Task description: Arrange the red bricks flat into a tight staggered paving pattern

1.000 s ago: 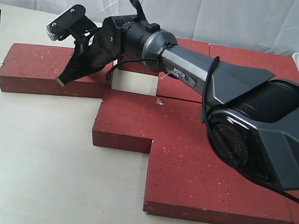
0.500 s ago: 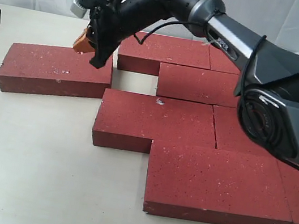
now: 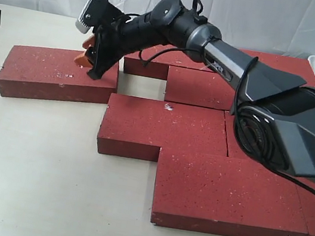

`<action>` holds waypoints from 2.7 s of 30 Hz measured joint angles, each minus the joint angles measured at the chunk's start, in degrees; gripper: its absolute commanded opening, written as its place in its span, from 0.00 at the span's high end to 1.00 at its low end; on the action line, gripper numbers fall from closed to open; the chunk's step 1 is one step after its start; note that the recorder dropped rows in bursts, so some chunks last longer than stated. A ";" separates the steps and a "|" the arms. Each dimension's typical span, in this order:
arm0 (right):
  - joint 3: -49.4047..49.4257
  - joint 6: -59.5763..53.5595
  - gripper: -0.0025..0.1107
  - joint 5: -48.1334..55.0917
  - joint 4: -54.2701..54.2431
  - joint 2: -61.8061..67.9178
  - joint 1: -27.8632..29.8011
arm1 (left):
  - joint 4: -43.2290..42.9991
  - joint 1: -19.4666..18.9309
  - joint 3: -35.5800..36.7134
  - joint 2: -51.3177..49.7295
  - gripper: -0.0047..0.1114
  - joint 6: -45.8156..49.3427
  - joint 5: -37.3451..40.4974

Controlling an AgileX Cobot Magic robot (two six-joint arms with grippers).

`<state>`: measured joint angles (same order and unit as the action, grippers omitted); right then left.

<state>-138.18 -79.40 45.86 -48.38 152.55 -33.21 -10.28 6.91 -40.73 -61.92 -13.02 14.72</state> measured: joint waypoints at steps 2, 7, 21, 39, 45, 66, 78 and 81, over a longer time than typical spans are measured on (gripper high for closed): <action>0.00 3.37 0.55 -0.12 -0.39 0.16 0.32 | 0.00 0.00 0.00 0.00 0.96 0.00 0.00; -0.14 5.69 0.55 -0.24 0.54 1.40 0.44 | 0.00 0.00 0.00 0.00 0.96 0.00 0.00; -0.62 28.90 0.56 -2.22 13.59 1.68 -0.31 | 0.00 0.00 0.00 0.00 0.96 0.00 0.00; -0.41 56.23 0.73 -7.64 39.09 -2.55 -8.73 | 0.00 0.00 0.00 0.00 0.96 0.00 0.00; -0.38 60.59 0.97 -14.89 29.43 -4.03 -3.50 | 0.00 0.00 0.00 0.00 0.96 0.00 0.00; -0.28 71.57 0.97 -9.46 36.63 0.70 -3.03 | -0.11 0.00 0.00 0.00 0.96 0.00 0.00; -0.50 74.61 0.97 -1.99 40.39 -0.80 -4.32 | -1.07 0.00 0.00 0.00 0.96 0.00 0.00; -0.50 76.78 0.97 -1.88 42.58 -0.80 -4.58 | -1.07 0.00 0.00 0.00 0.96 0.00 0.00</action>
<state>-138.68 -2.61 43.98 -5.80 151.75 -37.79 -11.35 6.91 -40.73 -61.92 -13.02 14.72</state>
